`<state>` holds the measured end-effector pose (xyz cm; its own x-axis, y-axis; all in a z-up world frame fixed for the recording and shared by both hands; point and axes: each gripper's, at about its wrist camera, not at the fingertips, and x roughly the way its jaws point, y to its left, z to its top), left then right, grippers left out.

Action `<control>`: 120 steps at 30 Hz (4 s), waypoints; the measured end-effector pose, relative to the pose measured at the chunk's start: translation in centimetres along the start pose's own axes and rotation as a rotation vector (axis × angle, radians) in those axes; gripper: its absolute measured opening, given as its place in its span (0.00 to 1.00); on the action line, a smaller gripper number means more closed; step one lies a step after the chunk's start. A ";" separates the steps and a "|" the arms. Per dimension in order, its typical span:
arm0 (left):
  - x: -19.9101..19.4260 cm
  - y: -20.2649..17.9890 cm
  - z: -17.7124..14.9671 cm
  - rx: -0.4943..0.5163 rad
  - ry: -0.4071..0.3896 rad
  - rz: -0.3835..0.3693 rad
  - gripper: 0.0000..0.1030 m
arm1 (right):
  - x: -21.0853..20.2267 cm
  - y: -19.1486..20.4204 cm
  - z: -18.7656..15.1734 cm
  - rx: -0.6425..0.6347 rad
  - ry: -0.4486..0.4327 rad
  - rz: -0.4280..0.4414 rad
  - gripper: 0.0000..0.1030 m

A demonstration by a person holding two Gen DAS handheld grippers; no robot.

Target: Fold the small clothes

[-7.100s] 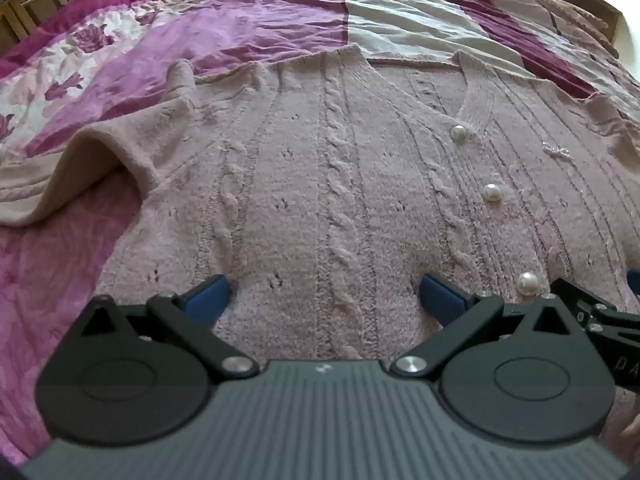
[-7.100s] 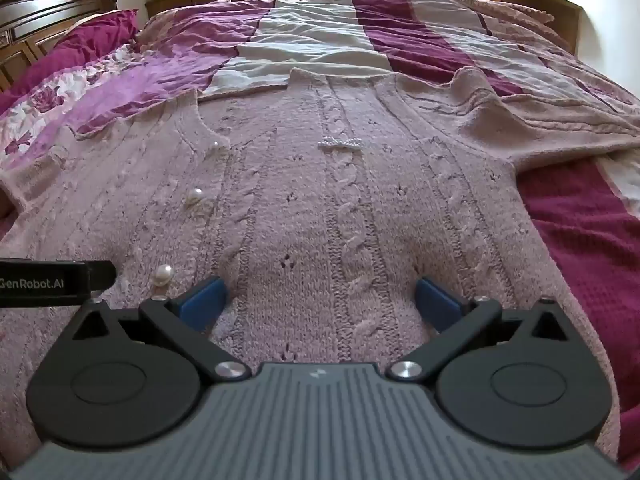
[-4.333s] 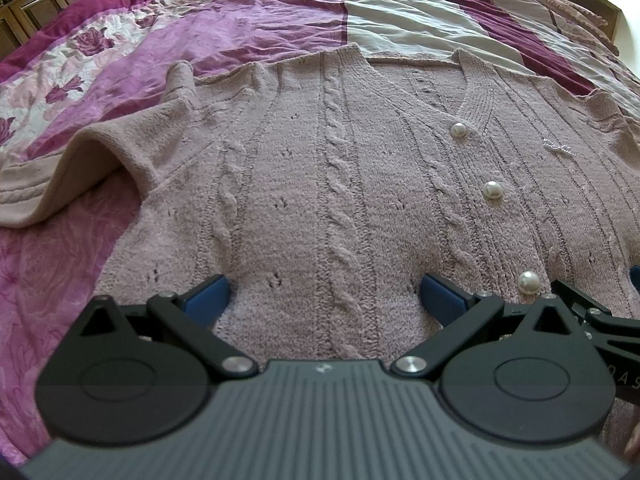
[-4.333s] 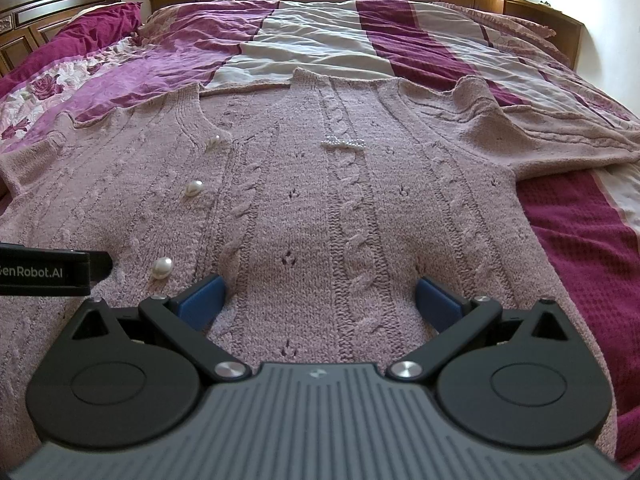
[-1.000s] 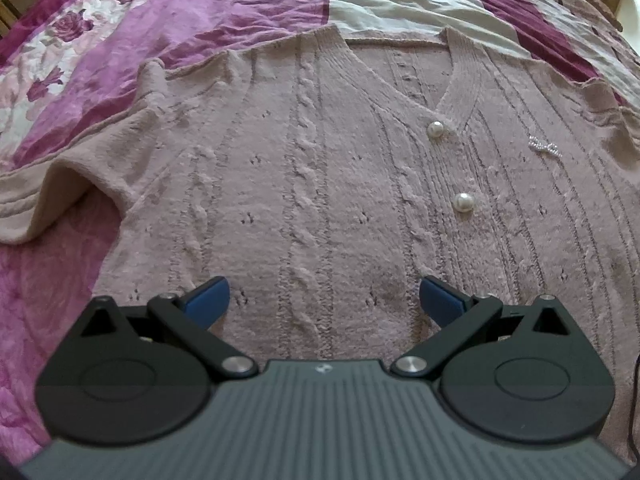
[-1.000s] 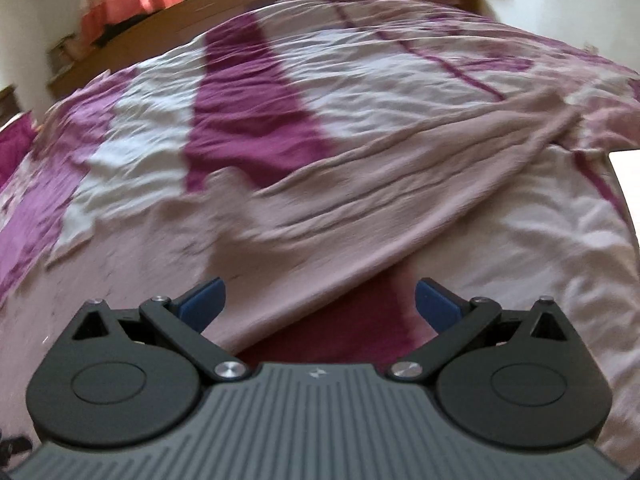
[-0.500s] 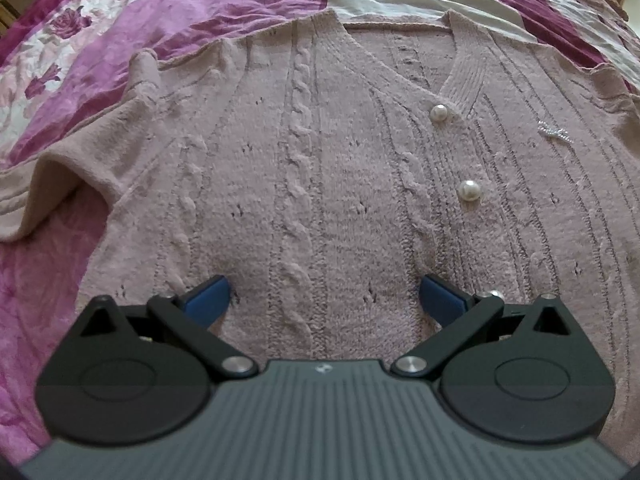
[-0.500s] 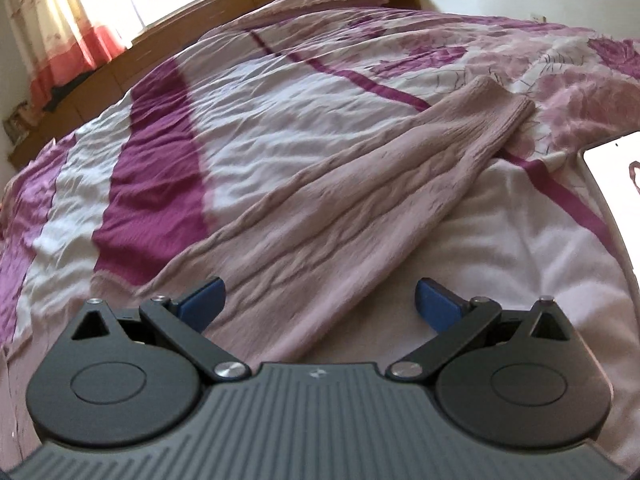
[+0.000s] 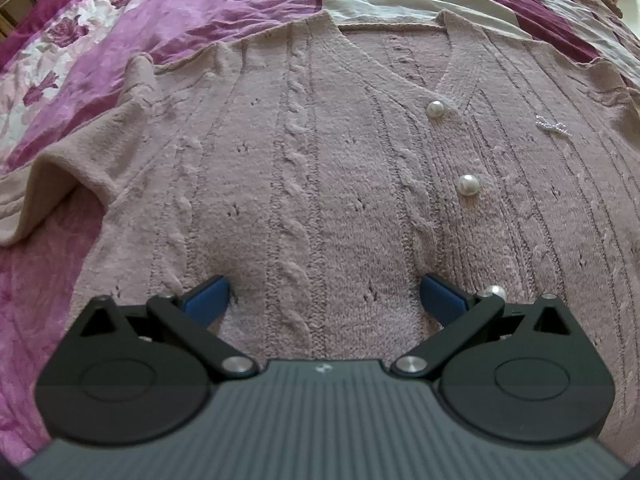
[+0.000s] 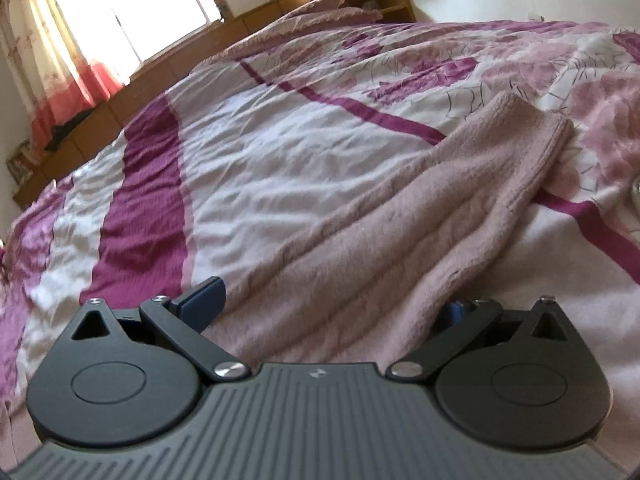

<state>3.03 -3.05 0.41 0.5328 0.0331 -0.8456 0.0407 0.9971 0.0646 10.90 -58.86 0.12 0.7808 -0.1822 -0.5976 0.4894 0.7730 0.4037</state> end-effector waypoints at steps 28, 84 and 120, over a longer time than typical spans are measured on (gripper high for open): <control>0.1 -0.1 -0.3 0.014 -0.032 0.000 1.00 | -10.0 0.4 0.3 0.081 -0.203 0.090 0.15; -3.6 8.5 -0.3 -0.114 -0.116 0.004 1.00 | -12.3 31.5 -19.8 -0.290 0.118 0.424 0.15; -4.3 6.7 0.1 -0.058 -0.150 -0.013 1.00 | -17.0 27.8 -21.1 -0.379 0.422 0.459 0.79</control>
<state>1.05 3.47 4.55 0.6527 0.0141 -0.7575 0.0020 0.9998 0.0204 3.04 -21.43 6.90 0.6212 0.4016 -0.6729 -0.0794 0.8866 0.4558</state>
